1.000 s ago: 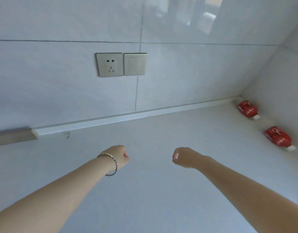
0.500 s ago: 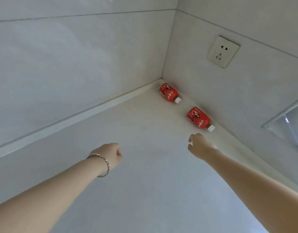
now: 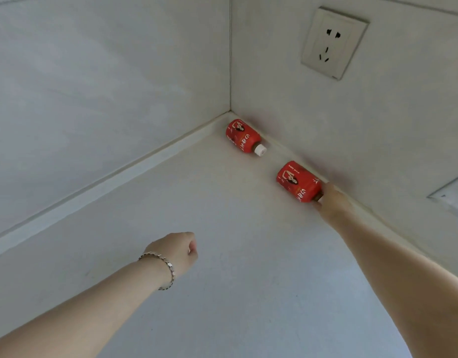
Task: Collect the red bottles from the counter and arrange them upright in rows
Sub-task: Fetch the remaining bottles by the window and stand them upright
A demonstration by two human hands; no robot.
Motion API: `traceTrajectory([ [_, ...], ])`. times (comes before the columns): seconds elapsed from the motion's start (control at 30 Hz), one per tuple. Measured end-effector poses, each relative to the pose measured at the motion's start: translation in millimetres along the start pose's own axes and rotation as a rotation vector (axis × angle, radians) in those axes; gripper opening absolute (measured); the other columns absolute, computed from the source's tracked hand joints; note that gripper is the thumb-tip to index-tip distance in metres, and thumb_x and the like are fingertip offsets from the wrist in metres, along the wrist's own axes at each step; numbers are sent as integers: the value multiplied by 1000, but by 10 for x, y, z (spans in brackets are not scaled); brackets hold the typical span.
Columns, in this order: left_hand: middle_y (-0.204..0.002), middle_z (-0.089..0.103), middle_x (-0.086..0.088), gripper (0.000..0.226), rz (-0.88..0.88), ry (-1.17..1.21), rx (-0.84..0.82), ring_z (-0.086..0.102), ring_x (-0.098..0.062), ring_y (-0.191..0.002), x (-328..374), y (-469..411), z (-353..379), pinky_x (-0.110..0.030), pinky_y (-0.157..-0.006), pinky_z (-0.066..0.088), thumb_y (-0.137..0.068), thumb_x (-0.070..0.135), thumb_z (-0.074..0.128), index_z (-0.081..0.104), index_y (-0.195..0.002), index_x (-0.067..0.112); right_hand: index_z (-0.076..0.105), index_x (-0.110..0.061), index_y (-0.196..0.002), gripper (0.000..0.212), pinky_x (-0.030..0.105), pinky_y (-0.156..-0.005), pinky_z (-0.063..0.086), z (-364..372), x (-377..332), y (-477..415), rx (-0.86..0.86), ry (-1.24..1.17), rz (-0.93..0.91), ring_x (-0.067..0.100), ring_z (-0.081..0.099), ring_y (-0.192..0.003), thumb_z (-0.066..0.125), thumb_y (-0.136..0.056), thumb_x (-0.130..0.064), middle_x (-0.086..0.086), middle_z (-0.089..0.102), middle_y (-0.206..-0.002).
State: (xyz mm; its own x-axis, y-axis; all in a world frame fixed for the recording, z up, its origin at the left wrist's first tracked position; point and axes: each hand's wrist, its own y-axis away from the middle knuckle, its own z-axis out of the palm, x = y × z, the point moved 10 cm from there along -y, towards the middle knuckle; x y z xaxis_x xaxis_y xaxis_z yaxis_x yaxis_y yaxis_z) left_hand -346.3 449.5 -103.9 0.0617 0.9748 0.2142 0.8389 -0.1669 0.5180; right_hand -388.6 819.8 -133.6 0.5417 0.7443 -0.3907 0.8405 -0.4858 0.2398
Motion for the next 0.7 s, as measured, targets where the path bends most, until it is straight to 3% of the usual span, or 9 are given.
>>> traceTrajectory([
  [0.17,-81,52,8,12,-7,24,-10,51,-20,-75,149,-131,72,-23,-65,38,-92,20,40,47,-83,25,51,-8,-107,32,29,-69,39,-17,-165,215,-64,-45,-201,32,61,-95,67,-82,-19,14,64,-102],
  [0.27,-81,53,8,13,14,16,-24,51,-20,-74,269,-181,143,-23,-57,36,-92,19,39,47,-83,25,49,-14,-100,32,29,-63,40,-331,-374,457,65,-61,-275,28,56,-78,66,-81,-34,1,57,-87],
  [0.33,-82,54,7,13,26,21,-27,51,-21,-74,347,-225,175,-23,-60,37,-91,19,40,48,-83,25,52,-14,-106,33,27,-65,39,-547,-526,546,143,-11,-306,28,57,-83,63,-81,-33,-1,57,-89],
  [0.43,-84,57,6,14,40,35,-23,54,-21,-75,469,-329,175,-24,-67,40,-90,18,41,50,-82,25,51,-16,-112,33,27,-66,38,-517,-692,571,70,184,-381,30,61,-95,54,-86,-36,5,65,-104],
  [0.53,-92,63,1,14,57,28,-24,60,-24,-80,639,-498,130,-25,-69,41,-89,17,40,50,-82,24,51,-16,-107,34,28,-63,38,-442,-716,545,24,250,-392,30,62,-95,48,-89,-44,7,67,-102],
  [0.7,-121,59,-4,29,152,-156,137,60,-27,-107,1101,-1062,-250,-31,-86,46,-90,15,44,53,-118,18,50,-18,-90,20,26,-63,36,-460,-683,426,85,147,-344,29,58,-82,51,-86,-38,3,62,-82],
])
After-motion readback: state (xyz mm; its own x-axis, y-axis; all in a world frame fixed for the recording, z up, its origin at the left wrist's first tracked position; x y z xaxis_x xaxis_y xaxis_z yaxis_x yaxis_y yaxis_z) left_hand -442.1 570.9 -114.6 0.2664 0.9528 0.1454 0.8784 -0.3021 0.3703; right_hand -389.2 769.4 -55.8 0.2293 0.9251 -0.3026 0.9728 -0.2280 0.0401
